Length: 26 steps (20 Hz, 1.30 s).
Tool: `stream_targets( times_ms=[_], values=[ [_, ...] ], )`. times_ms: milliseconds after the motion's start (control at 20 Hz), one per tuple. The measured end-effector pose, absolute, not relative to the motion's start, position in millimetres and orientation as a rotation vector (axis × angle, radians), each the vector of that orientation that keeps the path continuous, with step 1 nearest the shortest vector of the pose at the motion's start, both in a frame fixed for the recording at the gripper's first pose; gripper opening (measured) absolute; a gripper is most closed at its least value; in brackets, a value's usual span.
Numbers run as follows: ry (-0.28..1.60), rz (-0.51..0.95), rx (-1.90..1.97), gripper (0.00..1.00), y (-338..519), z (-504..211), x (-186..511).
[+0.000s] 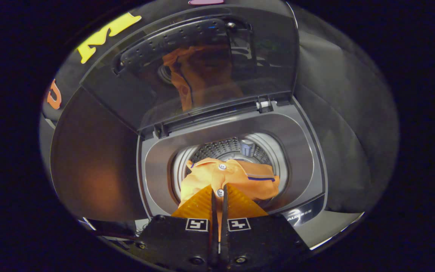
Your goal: Put the clothes into the washing machine and then close the washing machine lid.
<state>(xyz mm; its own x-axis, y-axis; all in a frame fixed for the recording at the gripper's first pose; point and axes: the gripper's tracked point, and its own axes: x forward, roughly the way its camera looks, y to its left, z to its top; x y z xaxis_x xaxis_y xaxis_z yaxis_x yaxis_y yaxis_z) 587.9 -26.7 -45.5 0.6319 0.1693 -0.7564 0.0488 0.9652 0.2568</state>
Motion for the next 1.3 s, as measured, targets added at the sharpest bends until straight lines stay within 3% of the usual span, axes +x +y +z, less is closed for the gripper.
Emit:
stream_targets(
  times_ms=[700,750,950,1300],
  values=[
    [0.972,0.024,0.287,0.11,-34.7,-58.0,586.4],
    [0.969,0.032,0.285,0.14,-33.3,-55.7,585.2],
    [0.936,0.033,0.240,0.66,-31.4,-54.0,586.2],
    [0.906,0.057,0.149,0.67,-25.2,-51.4,582.1]
  ],
)
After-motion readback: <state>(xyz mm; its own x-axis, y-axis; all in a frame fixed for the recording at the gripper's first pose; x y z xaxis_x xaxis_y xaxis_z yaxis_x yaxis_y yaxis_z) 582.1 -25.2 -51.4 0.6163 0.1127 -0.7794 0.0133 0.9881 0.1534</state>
